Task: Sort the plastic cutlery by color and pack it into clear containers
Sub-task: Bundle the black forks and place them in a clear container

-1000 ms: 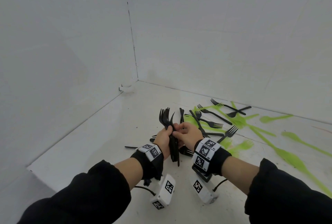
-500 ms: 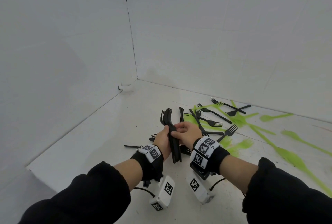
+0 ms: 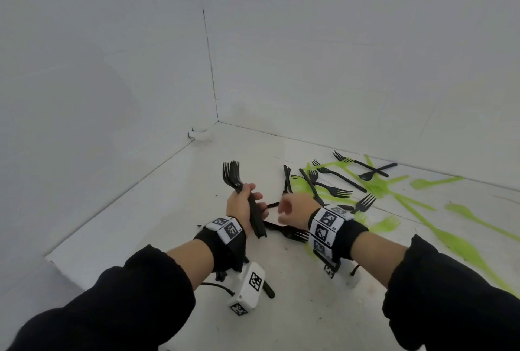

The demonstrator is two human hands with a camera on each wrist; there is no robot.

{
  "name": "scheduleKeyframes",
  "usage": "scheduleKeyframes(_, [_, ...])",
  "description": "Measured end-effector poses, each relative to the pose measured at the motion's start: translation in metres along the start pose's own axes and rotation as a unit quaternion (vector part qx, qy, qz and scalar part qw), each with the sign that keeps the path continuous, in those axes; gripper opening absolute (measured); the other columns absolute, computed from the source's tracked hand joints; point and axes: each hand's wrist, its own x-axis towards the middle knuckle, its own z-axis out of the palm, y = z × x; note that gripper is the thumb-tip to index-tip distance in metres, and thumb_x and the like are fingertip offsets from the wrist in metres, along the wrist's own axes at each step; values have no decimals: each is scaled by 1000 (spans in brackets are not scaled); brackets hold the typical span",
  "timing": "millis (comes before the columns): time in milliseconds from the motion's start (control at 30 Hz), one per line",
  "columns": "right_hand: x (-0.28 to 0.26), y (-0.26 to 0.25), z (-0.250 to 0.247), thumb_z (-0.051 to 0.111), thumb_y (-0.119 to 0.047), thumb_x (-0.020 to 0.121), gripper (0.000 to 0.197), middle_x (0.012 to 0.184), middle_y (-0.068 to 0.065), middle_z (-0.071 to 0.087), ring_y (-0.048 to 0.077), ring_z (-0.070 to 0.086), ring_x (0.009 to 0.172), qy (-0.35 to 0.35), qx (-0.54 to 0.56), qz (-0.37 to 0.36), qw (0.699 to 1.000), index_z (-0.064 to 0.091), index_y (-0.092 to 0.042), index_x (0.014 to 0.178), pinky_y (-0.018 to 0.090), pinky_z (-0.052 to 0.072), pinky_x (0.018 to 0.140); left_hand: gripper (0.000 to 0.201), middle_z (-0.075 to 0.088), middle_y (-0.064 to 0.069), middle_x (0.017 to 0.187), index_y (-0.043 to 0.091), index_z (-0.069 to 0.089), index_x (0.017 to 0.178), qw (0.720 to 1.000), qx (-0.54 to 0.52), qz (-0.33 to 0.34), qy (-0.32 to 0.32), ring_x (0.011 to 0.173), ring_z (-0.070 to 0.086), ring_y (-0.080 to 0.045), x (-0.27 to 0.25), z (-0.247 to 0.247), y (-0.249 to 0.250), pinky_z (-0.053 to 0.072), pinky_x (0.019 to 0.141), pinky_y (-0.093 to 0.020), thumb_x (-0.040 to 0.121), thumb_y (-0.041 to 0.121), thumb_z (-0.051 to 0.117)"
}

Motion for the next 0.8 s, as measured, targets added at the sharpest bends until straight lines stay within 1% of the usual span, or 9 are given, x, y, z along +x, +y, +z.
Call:
scheduleKeyframes(67, [-1,2,-2,68,-33,81,41,117,3,60,20,56,109,-129,-107,-3,986,58,-13,115,29,46,92,25,48,-4,68,15,51,84,1000,6,-4,14,38,45,-12,2,-7,6,42,43,-21,100,26,36])
scheduleKeyframes(133, [1,4,-1,70,-36,80,49,121,3,58,21,55,111,-176,-152,-1,973,54,-16,121,32,47,93,23,47,-4,66,14,51,84,1000,9,-6,14,34,42,-11,1,-13,11,38,39,-18,99,24,38])
scheduleKeyframes(233, [4,6,-1,59,-32,88,31,112,1,62,18,59,102,-131,-150,-15,980,60,-14,114,28,49,87,17,47,-5,65,13,53,84,1000,14,-1,21,34,41,-12,-2,-21,15,37,39,-17,97,20,43])
scheduleKeyframes(367, [3,6,-16,43,-23,97,21,95,6,62,12,53,69,-70,-26,-5,997,56,-12,109,17,44,59,14,48,-6,65,12,53,85,999,16,7,40,35,41,-13,-8,-29,19,36,40,-18,95,16,45])
scheduleKeyframes(500, [4,6,-34,43,-15,93,35,112,3,63,12,53,87,-71,-43,-7,996,55,-16,126,13,40,75,14,47,-5,64,13,53,84,999,17,9,49,36,40,-13,-13,-37,21,36,40,-18,95,16,45])
scheduleKeyframes(567, [1,7,-42,50,-15,91,36,90,-9,58,0,52,68,-108,19,-11,994,55,-19,126,0,37,56,15,47,-5,64,13,53,84,999,15,13,50,36,40,-13,-14,-42,24,36,41,-19,95,16,45])
scheduleKeyframes(633, [-5,7,-48,55,-7,88,38,78,-12,46,-6,52,52,-120,50,-26,991,56,-16,124,2,35,42,14,47,-6,64,12,53,84,998,15,18,52,36,40,-14,-14,-45,26,36,42,-19,95,16,45])
scheduleKeyframes(733, [-6,5,-50,50,-3,90,41,84,-11,46,3,52,71,-74,-24,-73,994,56,-16,128,4,40,57,15,47,-6,64,12,53,84,998,12,24,56,35,39,-13,-13,-47,27,35,42,-18,95,16,44])
scheduleKeyframes(800, [-1,5,-43,47,-7,93,37,108,-5,55,13,52,97,-31,-33,-76,996,54,-16,129,7,35,76,15,46,-5,63,13,53,83,998,11,28,57,34,39,-13,-14,-49,27,35,40,-18,95,16,44])
